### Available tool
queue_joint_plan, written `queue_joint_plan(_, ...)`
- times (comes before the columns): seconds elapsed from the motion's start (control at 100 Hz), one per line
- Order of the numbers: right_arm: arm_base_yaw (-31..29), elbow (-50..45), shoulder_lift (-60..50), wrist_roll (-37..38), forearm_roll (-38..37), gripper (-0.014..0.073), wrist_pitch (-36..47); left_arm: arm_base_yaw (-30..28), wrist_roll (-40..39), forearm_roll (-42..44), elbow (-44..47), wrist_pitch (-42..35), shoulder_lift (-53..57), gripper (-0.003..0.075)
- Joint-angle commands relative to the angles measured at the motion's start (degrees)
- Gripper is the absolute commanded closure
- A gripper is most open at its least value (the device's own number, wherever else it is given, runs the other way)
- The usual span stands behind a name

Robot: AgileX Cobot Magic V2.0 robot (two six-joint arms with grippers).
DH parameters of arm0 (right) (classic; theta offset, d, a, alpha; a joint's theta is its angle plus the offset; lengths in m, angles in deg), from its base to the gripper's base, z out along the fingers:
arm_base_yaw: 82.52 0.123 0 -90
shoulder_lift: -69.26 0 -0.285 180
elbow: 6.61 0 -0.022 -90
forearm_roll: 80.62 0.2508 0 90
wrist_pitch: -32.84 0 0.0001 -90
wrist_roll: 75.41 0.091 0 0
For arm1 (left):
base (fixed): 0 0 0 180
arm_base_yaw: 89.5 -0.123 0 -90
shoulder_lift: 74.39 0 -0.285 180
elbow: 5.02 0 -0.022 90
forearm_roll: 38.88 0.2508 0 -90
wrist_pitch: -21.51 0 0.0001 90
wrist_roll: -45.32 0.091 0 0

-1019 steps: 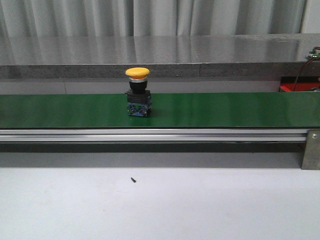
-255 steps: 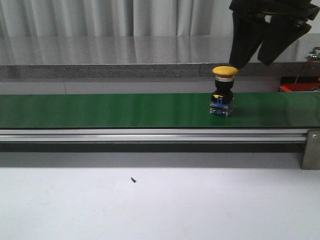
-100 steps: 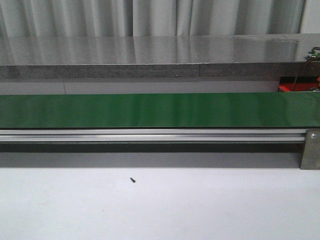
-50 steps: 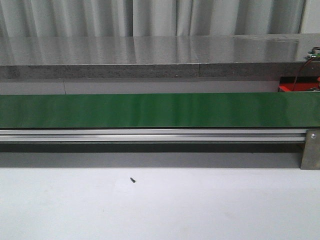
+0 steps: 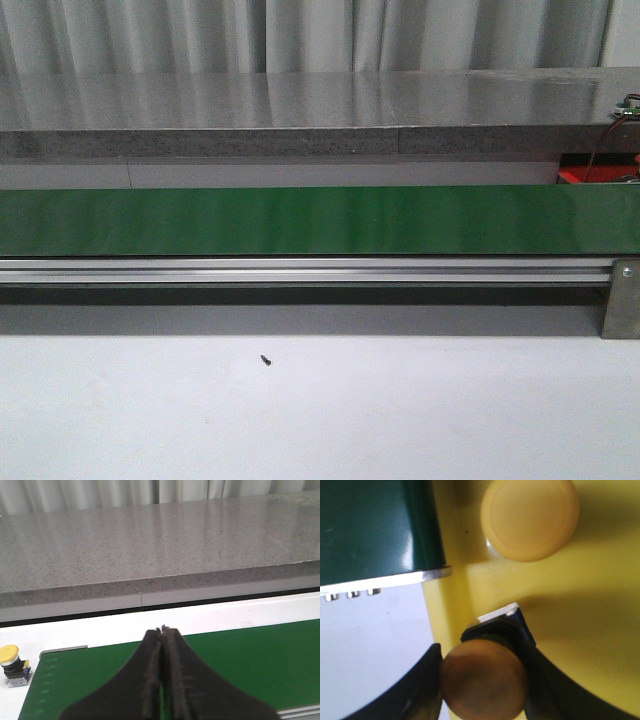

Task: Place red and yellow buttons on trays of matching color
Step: 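Lower the yellow button into the yellow tray and open the right gripper, then withdraw the right gripper from the tray back over the belt end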

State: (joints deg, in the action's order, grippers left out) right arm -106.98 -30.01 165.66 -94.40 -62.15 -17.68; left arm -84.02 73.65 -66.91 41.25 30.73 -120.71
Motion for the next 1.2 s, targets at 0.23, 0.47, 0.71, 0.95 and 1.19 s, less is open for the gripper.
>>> queue_joint_plan(0.23, -0.3, 1.1, 1.6, -0.6, 1.3, 0.0319, 2.1, 0.5, -0.2, -0.9, -1.8, -3.9, -0.2, 0.074)
queue_joint_plan(0.47, -0.3, 1.1, 1.4, -0.5, 1.0, 0.0104, 0.3, 0.5, -0.2, -0.9, -1.8, -3.9, -0.2, 0.074)
queue_joint_plan(0.71, -0.1, 2.3, -1.6, 1.0, 1.1, 0.0071, -2.4, 0.5, -0.2, -0.9, -1.8, -3.9, -0.2, 0.074)
queue_joint_plan(0.95, 4.6, 2.8, -11.7, 1.1, 2.2, 0.0073, -0.7, 0.5, -0.2, -0.9, -1.8, -3.9, -0.2, 0.074)
queue_joint_plan(1.19, 16.5, 2.8, -21.0, 1.3, -1.7, 0.0073, 2.7, 0.5, -0.2, -0.9, -1.8, -3.9, -0.2, 0.074)
